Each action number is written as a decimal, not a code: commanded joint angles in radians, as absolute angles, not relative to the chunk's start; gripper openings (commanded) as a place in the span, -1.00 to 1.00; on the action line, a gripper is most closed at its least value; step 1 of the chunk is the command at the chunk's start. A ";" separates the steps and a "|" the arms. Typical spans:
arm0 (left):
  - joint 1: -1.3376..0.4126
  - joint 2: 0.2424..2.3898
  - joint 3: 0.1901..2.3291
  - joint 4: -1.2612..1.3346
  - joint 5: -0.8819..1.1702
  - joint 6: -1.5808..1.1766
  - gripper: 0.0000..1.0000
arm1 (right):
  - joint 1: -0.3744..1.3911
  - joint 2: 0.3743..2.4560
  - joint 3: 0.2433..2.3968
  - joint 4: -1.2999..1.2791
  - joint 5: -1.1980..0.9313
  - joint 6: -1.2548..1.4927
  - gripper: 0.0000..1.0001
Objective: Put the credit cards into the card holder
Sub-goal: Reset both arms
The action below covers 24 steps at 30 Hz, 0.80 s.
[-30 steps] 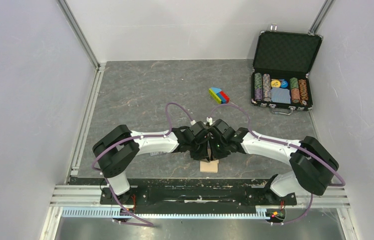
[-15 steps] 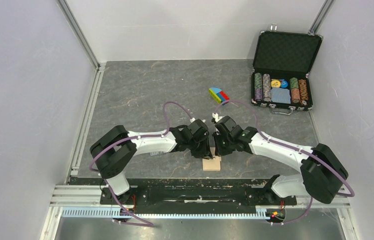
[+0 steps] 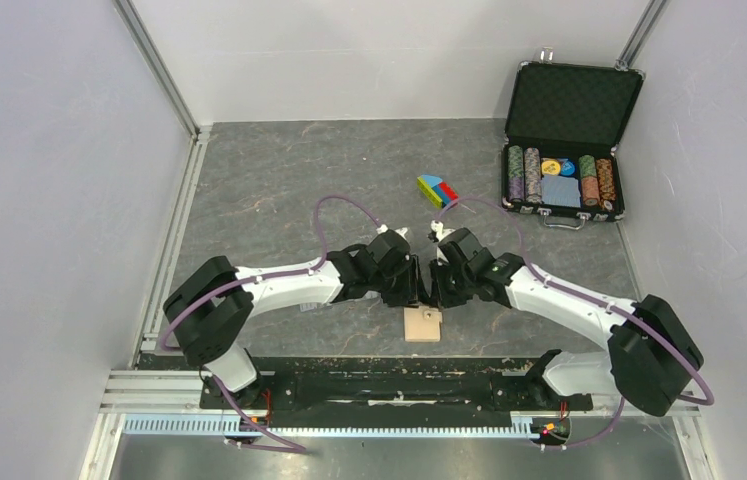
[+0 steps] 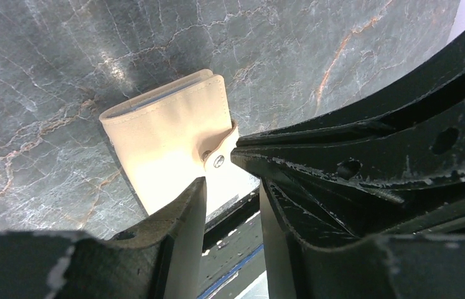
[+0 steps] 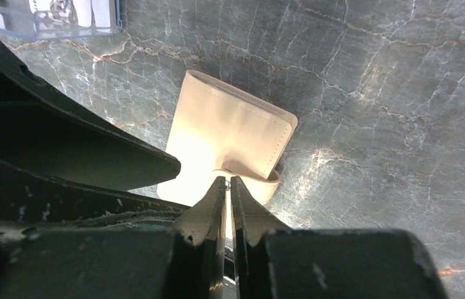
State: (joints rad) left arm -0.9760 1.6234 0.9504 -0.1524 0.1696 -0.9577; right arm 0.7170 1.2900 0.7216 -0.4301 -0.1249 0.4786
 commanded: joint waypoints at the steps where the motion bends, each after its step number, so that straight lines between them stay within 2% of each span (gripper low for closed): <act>1: -0.973 1.637 0.945 -0.113 0.195 -0.960 -0.12 | 0.714 1.255 0.701 -0.413 -0.140 0.484 -0.85; 5: -0.972 1.630 0.944 -0.113 0.193 -0.954 -0.07 | 0.706 1.246 0.688 -0.413 -0.136 0.485 -0.84; 10: -0.955 1.545 0.925 -0.094 0.169 -0.917 0.32 | 0.664 1.224 0.675 -0.402 -0.137 0.483 -0.70; 14: -0.896 1.458 0.867 -0.022 0.204 -0.907 0.51 | 0.629 1.214 0.688 -0.406 -0.143 0.466 -0.58; 16: -0.858 1.399 0.834 -0.004 0.216 -0.901 0.65 | 0.609 1.209 0.687 -0.404 -0.154 0.463 -0.49; 18: -0.810 1.332 0.801 0.033 0.212 -0.883 0.97 | 0.587 1.199 0.683 -0.400 -0.160 0.459 -0.40; 21: -0.734 1.236 0.781 -0.059 0.170 -0.835 1.00 | 0.564 1.175 0.680 -0.399 -0.127 0.439 -0.14; 23: -0.678 1.180 0.776 -0.129 0.143 -0.791 1.00 | 0.544 1.153 0.681 -0.402 -0.089 0.424 0.29; 24: -0.649 1.150 0.781 -0.177 0.124 -0.760 1.00 | 0.533 1.140 0.683 -0.403 -0.072 0.413 0.42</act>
State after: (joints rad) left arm -0.7307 1.2507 0.7860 -0.0788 0.1844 -0.8940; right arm 0.5644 1.2007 0.6830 -0.4236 -0.1329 0.4599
